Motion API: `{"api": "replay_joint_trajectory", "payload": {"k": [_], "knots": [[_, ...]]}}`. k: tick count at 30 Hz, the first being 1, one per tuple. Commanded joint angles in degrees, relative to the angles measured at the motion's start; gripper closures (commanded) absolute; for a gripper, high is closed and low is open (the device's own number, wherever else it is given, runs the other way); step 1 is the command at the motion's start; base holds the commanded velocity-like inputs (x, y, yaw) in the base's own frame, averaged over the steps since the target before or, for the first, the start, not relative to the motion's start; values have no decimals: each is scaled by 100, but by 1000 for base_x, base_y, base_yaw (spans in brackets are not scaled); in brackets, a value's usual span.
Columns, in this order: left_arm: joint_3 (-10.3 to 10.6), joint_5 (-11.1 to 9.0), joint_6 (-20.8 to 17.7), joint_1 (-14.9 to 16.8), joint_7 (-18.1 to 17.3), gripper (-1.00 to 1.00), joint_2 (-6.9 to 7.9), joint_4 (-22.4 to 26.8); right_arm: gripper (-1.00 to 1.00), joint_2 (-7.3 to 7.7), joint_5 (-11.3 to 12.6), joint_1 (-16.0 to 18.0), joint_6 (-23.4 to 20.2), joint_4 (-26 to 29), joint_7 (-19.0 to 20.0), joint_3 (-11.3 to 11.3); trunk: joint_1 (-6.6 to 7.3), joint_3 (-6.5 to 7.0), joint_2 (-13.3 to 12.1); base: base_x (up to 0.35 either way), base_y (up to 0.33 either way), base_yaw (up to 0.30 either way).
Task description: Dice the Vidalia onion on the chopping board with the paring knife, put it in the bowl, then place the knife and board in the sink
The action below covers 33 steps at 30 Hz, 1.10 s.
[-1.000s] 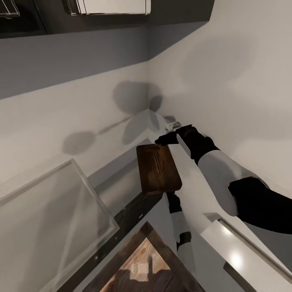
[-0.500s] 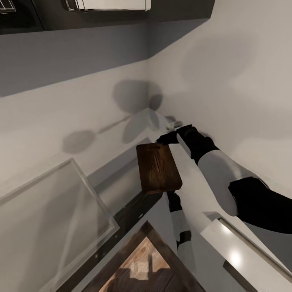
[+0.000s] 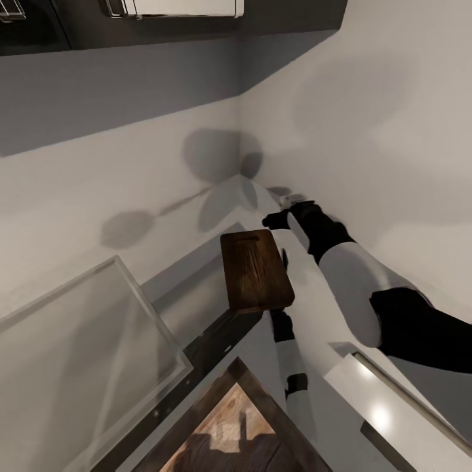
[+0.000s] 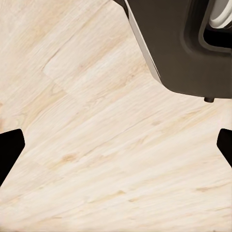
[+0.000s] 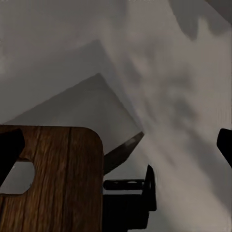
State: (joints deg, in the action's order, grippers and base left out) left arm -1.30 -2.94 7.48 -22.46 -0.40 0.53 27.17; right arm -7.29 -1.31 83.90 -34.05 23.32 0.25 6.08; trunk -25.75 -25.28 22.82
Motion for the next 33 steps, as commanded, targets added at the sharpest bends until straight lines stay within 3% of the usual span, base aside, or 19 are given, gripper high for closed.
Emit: {"api": "replay_joint_trajectory", "payload": {"k": [1, 9, 33], "knots": [[-2, -31, 7, -4, -4, -100, 0, 9, -100, -20, -13, 4, -32, 6, 5, 29, -3, -8, 10, 0, 0, 0], [-2, -25, 8, -4, -4, -100, 0, 8, -100, -271, -16, 4, -23, 6, 26, 47, -3, -8, 10, 0, 0, 0], [-2, -25, 17, -4, -4, -100, 0, 0, -100, -271, -19, 4, 73, -15, 28, 55, -3, -69, 10, 0, 0, 0]]}}
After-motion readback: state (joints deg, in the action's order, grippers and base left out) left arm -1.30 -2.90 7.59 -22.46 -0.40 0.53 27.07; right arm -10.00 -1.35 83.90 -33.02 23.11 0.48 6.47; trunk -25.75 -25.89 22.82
